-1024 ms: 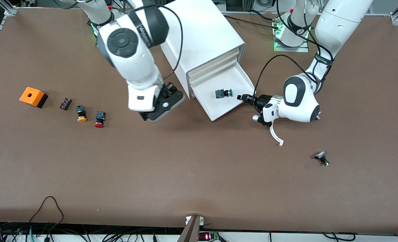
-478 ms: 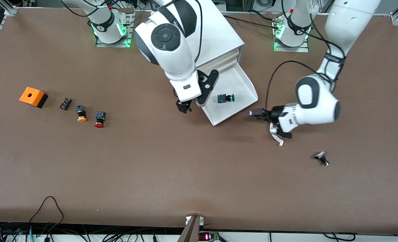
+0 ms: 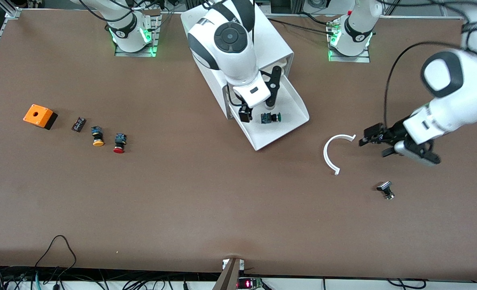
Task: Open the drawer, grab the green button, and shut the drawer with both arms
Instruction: 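Withdraw the left gripper while the right gripper reaches into the drawer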
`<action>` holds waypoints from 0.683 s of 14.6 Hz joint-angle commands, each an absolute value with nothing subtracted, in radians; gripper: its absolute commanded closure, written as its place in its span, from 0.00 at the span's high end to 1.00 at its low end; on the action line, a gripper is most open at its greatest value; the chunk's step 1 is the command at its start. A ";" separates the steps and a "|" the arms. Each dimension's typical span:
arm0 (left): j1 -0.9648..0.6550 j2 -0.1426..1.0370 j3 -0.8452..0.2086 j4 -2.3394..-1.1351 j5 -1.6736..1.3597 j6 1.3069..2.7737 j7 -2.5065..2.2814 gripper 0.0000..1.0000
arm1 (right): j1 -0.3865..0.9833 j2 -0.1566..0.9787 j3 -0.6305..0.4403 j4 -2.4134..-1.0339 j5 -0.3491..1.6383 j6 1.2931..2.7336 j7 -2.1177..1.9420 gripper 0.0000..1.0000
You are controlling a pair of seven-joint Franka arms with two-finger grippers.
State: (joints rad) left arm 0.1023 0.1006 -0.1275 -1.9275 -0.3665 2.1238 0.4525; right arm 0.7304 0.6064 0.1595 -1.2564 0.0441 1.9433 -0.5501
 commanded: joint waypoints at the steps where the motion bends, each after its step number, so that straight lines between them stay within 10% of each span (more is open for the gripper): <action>1: 0.107 0.000 -0.071 -1.843 -0.218 1.918 0.434 1.00 | 0.765 0.653 0.158 -1.216 0.028 1.939 -0.603 1.00; 10: 0.087 -0.037 -0.083 -1.733 0.057 1.684 0.058 1.00 | 0.830 0.788 0.137 -1.216 -0.023 2.118 -0.598 1.00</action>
